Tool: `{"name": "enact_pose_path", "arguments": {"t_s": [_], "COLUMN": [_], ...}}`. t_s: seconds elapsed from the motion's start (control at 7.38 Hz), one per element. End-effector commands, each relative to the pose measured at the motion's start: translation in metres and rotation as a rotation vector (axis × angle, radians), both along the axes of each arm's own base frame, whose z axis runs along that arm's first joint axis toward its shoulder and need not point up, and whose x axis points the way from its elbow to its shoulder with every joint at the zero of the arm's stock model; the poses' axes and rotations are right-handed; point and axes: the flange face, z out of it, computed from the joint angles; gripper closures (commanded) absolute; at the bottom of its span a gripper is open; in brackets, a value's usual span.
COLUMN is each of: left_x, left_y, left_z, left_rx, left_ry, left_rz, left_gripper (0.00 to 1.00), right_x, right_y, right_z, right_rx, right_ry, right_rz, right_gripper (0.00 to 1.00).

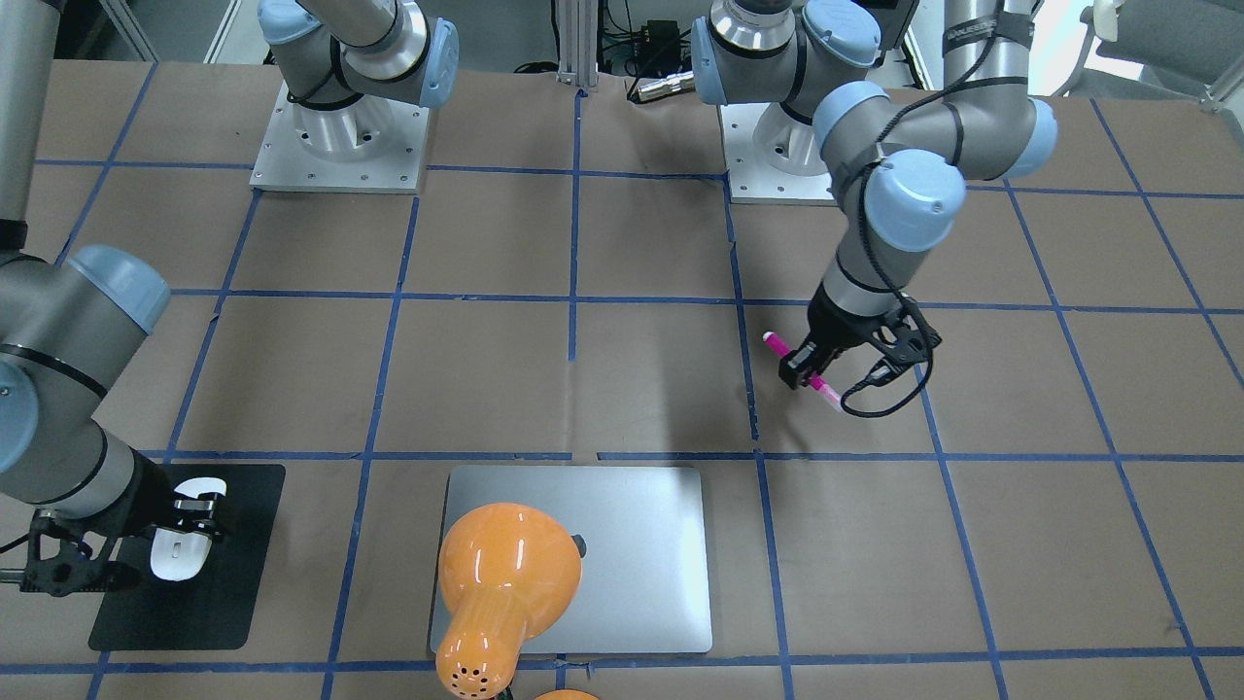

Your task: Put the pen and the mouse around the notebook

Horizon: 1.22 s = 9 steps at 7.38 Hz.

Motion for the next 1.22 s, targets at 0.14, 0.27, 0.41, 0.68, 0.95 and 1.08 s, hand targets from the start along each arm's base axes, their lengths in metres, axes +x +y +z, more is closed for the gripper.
{"name": "enact_pose_path", "arguments": {"t_s": [0.14, 0.27, 0.41, 0.68, 0.95, 1.08], "left_x": [-0.152, -0.181, -0.207, -0.235, -0.245, -0.246], "left_y": [0.038, 0.037, 0.032, 0.009, 0.027, 0.026], "left_z": [-0.007, -0.013, -0.019, -0.039, -0.058, -0.059], "left_rx": [0.002, 0.006, 0.012, 0.031, 0.082, 0.084], "left_ry": [0.041, 0.047, 0.047, 0.034, 0.014, 0.017], "left_rz": [0.438, 0.563, 0.645, 0.714, 0.678, 0.678], "left_gripper": [1.0, 1.0, 1.0, 1.0, 1.0, 1.0], "right_x": [0.002, 0.001, 0.001, 0.003, 0.021, 0.04], "right_y": [-0.007, -0.007, -0.007, -0.015, 0.005, 0.024], "right_z": [-0.028, -0.027, -0.023, 0.035, 0.111, 0.165], "right_rx": [0.031, 0.036, 0.032, -0.029, 0.015, -0.002], "right_ry": [0.002, 0.012, 0.012, 0.024, 0.002, 0.012], "right_rz": [-0.001, 0.001, 0.001, 0.005, 0.019, 0.041], "right_gripper": [0.0, 0.0, 0.0, 0.0, 0.0, 0.0]}}
